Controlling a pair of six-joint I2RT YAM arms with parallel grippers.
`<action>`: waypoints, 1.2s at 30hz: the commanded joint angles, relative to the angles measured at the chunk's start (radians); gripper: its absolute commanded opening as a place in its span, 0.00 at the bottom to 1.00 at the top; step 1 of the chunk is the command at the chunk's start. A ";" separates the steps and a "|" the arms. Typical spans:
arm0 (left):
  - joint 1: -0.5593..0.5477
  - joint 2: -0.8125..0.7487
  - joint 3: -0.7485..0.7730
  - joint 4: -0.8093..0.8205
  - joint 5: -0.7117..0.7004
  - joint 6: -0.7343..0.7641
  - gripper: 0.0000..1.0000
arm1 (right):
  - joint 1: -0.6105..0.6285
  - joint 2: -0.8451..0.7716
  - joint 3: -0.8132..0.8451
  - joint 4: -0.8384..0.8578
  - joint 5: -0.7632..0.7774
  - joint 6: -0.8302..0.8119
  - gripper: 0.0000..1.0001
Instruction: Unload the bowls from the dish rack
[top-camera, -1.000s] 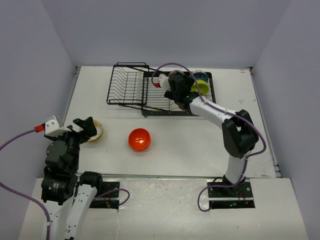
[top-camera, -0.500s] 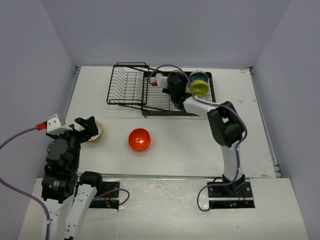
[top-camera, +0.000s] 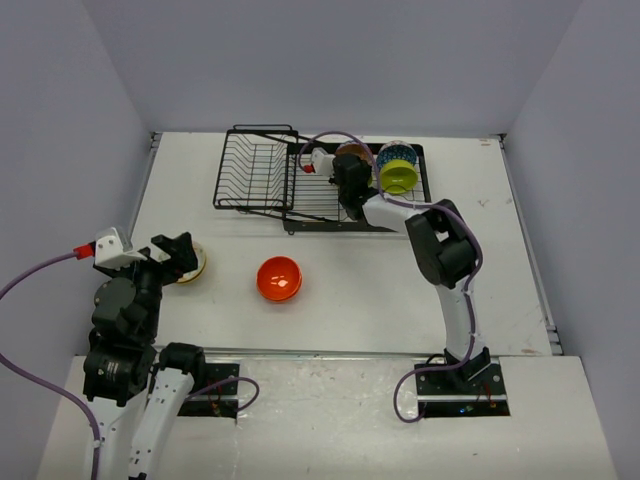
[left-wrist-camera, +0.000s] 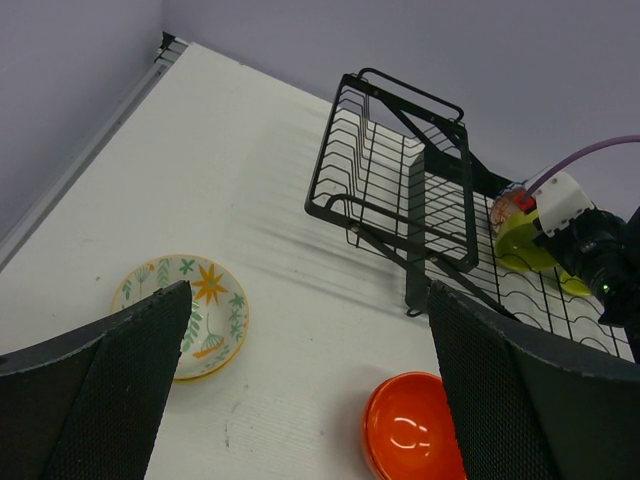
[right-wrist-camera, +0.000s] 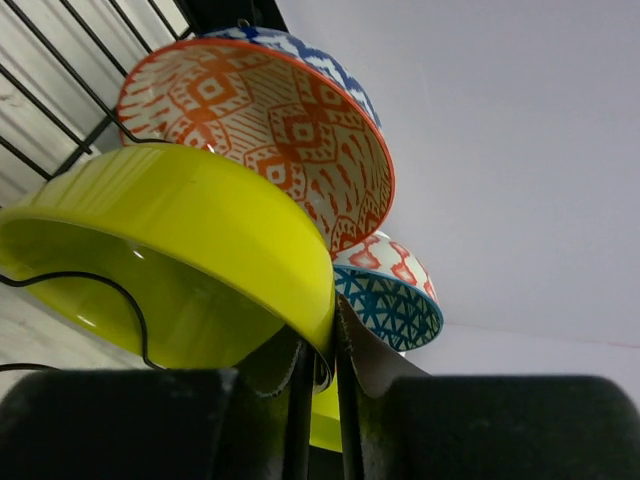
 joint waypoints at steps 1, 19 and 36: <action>-0.004 0.010 -0.009 0.045 0.021 0.030 1.00 | 0.002 -0.027 0.021 -0.001 -0.011 0.024 0.10; -0.004 0.002 -0.009 0.047 0.024 0.034 1.00 | 0.013 -0.069 -0.102 0.352 0.126 -0.042 0.00; -0.004 -0.016 -0.008 0.045 0.011 0.034 1.00 | 0.030 -0.129 -0.149 0.574 0.190 -0.099 0.00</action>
